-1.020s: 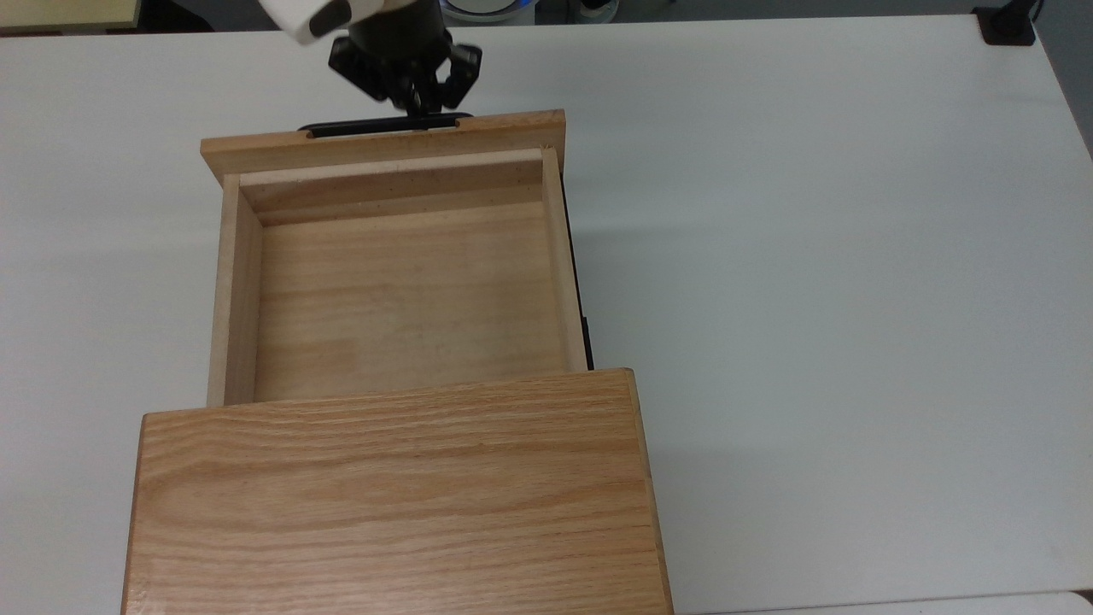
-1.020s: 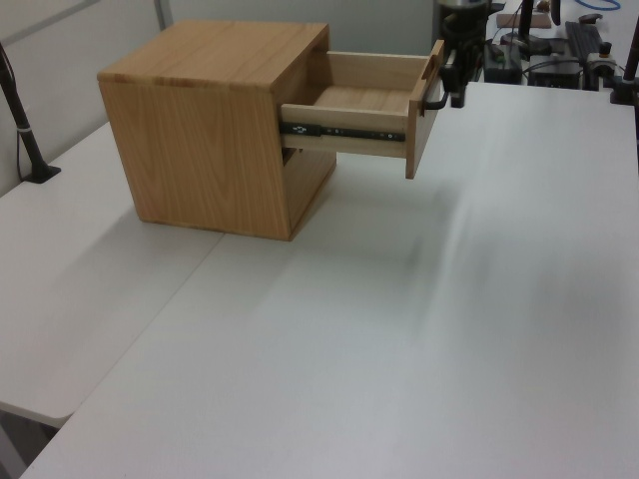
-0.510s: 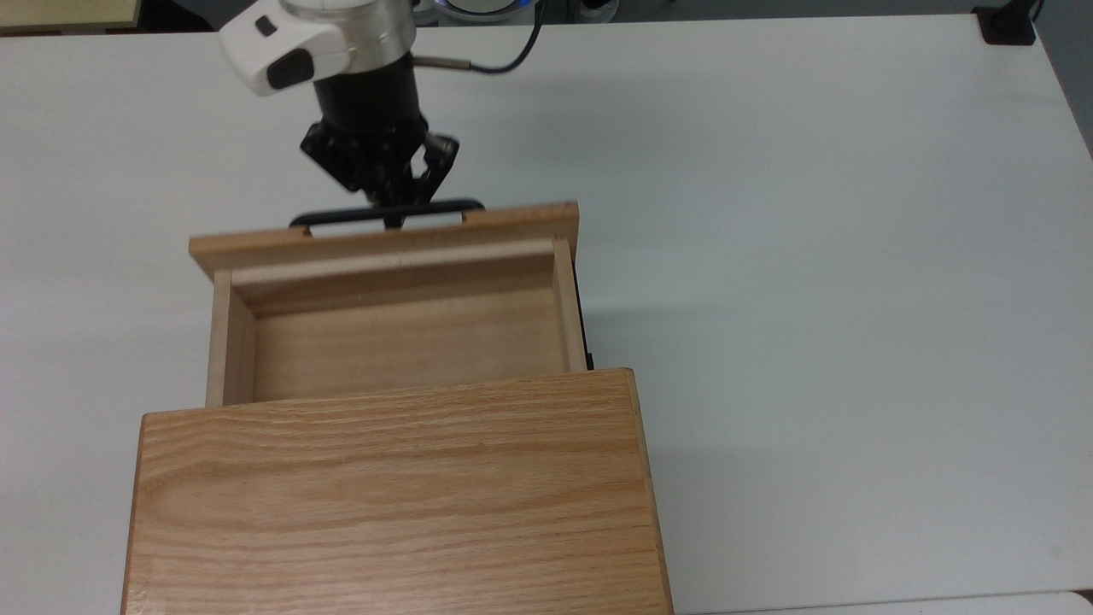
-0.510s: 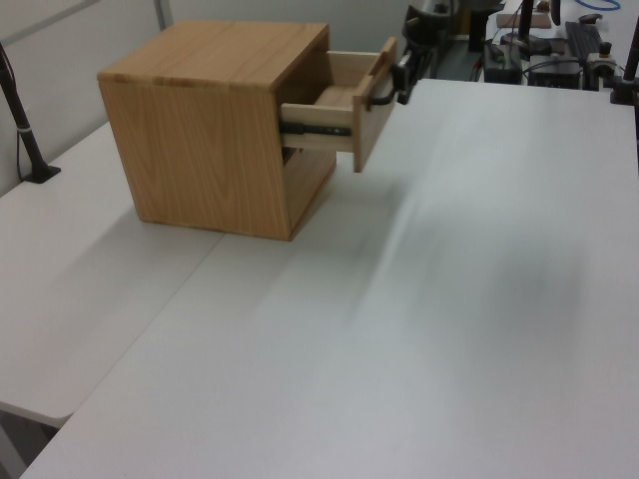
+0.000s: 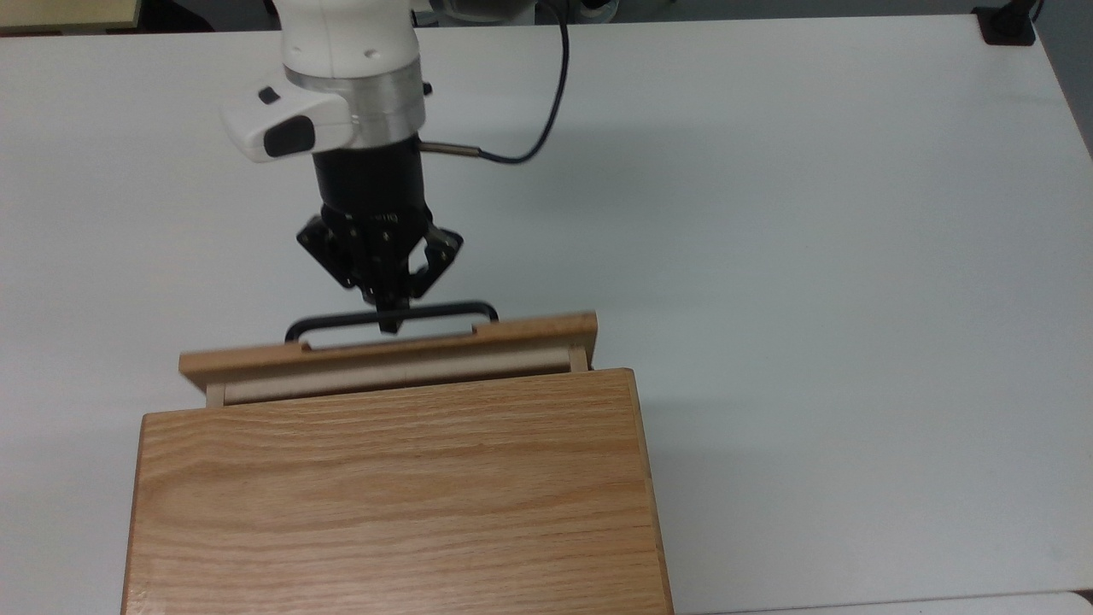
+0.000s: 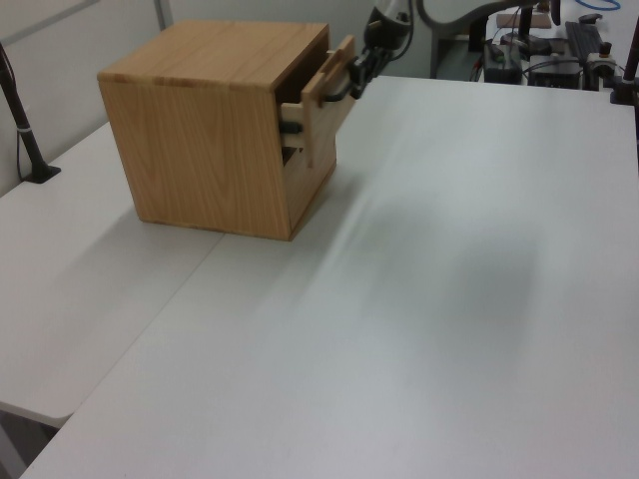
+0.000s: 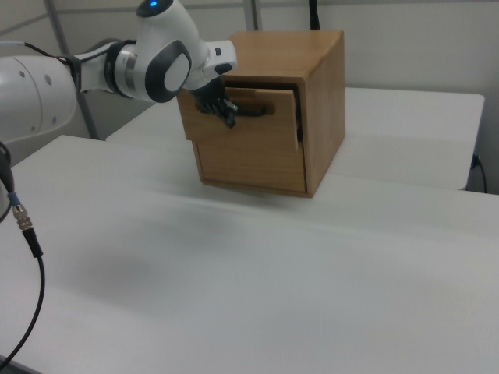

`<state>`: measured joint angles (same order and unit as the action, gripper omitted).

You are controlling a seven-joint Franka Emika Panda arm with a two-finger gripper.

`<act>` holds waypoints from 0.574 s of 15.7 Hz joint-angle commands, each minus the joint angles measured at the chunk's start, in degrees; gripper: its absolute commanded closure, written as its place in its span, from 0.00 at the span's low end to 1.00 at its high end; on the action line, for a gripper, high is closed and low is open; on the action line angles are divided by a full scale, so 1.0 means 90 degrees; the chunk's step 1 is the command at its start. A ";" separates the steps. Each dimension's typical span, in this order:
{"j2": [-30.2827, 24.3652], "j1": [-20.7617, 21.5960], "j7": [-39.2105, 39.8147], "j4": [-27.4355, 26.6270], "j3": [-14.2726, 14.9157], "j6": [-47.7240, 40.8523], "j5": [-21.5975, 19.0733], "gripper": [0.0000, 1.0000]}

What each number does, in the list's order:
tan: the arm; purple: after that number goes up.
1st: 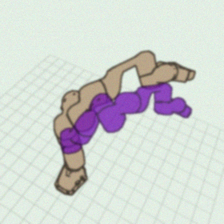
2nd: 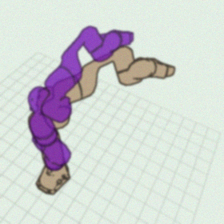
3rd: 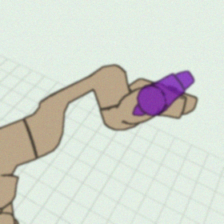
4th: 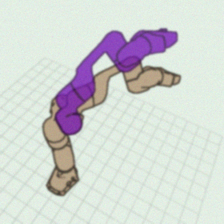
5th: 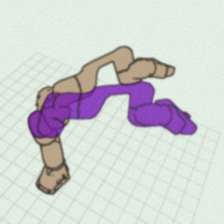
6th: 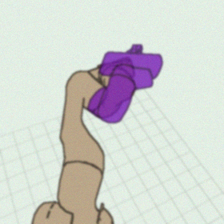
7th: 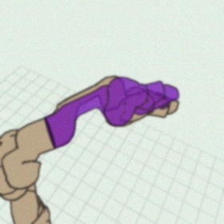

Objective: Close the drawer by sliding it
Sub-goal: 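Push the drawer front with the gripper into the wooden cabinet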

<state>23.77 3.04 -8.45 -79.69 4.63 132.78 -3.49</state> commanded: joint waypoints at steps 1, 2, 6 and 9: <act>0.0337 0.0296 -0.0165 0.0290 0.0266 0.0831 -0.0081 0.97; 0.0376 0.0316 -0.0165 0.0300 0.0315 0.0929 -0.0081 0.97; 0.0738 0.0375 -0.0165 0.0622 0.0335 0.1524 -0.0071 0.97; 0.0709 0.0375 -0.0184 0.0612 0.0365 0.1663 -0.0081 0.97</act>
<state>28.46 5.10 -9.06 -77.54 6.22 144.47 -3.49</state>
